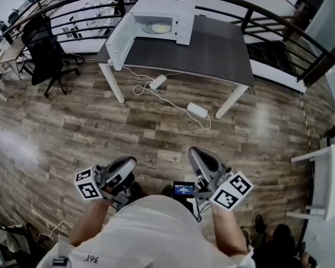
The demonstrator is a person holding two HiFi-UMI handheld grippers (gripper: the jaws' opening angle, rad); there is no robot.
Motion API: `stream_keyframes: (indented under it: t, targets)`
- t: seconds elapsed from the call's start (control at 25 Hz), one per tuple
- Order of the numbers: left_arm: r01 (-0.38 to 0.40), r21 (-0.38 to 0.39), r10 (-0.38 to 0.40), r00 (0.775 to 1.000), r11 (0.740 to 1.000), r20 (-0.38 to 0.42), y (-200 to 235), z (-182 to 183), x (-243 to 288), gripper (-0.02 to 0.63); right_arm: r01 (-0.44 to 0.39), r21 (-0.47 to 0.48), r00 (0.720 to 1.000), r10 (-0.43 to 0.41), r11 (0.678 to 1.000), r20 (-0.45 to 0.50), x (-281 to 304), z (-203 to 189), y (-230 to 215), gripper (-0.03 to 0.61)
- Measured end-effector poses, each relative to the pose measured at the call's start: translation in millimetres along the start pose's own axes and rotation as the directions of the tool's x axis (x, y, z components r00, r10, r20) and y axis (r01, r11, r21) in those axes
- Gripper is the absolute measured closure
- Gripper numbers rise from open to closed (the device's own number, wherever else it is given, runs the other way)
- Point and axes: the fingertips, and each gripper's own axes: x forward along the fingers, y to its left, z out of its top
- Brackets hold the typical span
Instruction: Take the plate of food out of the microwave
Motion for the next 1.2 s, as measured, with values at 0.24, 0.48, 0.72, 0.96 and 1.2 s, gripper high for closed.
stream_keyframes:
  t: [0.24,0.48,0.72,0.96,1.2]
  targets:
    - [-0.004,-0.003,0.004,1.000,1.000,0.013,1,-4,7,0.607,-0.020,0.073,0.999,0.018,0.997,0.034,-5,8,-10,0.589]
    - [-0.008,0.004,0.008,1.000,1.000,0.025,3,-3,13,0.607,-0.042,0.061,0.998,0.040,0.997,0.042,-8,18,-13,0.587]
    - [-0.014,0.005,0.014,0.999,1.000,0.037,8,-6,20,0.607,-0.010,0.062,0.999,0.007,0.998,0.045,-15,22,-30,0.534]
    - [-0.028,0.005,0.028,0.998,1.000,0.048,11,-12,28,0.606,-0.001,0.067,0.999,-0.002,0.998,0.045,-19,25,-43,0.529]
    - [-0.034,-0.001,0.034,0.998,0.999,0.048,17,-12,36,0.607,0.004,0.073,0.999,-0.007,0.997,0.037,-16,27,-53,0.529]
